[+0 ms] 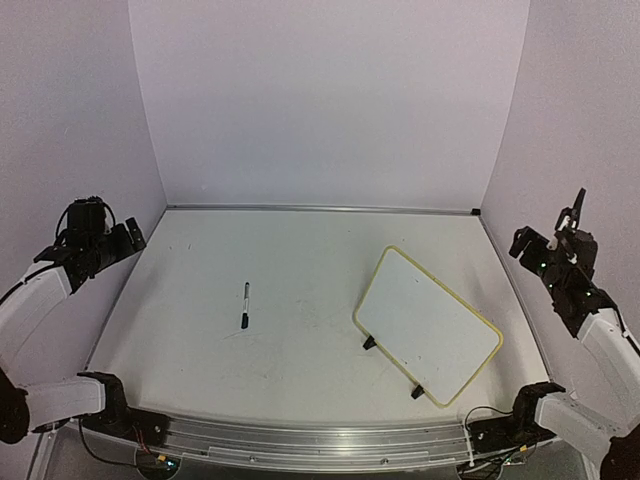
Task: Write a sentence on the whiteboard
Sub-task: Move the whiteboard to the center of the board.
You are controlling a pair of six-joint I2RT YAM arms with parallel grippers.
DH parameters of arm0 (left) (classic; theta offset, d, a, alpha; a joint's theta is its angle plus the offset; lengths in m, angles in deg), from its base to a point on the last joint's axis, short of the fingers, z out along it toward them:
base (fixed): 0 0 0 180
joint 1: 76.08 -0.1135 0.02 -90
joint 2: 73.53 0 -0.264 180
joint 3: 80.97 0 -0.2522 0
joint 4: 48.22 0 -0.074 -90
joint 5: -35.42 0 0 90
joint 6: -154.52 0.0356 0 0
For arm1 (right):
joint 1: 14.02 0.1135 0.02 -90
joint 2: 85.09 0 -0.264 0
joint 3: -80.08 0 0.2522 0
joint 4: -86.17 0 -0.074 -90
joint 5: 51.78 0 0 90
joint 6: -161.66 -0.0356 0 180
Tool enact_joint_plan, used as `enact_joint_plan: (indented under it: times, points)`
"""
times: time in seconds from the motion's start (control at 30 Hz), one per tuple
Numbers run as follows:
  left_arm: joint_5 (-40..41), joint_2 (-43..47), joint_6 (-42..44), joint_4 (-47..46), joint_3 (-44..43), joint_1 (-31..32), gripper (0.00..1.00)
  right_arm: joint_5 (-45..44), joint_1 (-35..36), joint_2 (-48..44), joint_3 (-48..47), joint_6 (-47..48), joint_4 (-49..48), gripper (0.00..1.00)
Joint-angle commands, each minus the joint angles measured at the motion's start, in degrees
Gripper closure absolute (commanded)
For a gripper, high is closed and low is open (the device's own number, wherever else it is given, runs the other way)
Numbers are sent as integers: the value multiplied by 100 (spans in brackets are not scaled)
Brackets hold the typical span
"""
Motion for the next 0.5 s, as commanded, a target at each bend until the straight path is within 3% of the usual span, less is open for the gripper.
enact_joint_plan:
  times: [0.0, 0.17, 0.23, 0.47]
  points:
    - [-368, 16, 11, 560, -514, -4, 0, 496, -5, -39, -363, 26, 533, 2]
    - [-2006, 125, 289, 128, -397, 50, 1, 1111, -7, 1, -555, 60, 731, 2]
    - [-2266, -44, 296, 166, -415, 276, 1, 1293, -8, 80, -609, 40, 792, 2]
    - [-1855, -347, 377, -459, -58, 2498, 1, 1599, -6, 456, -777, -64, 1046, 2]
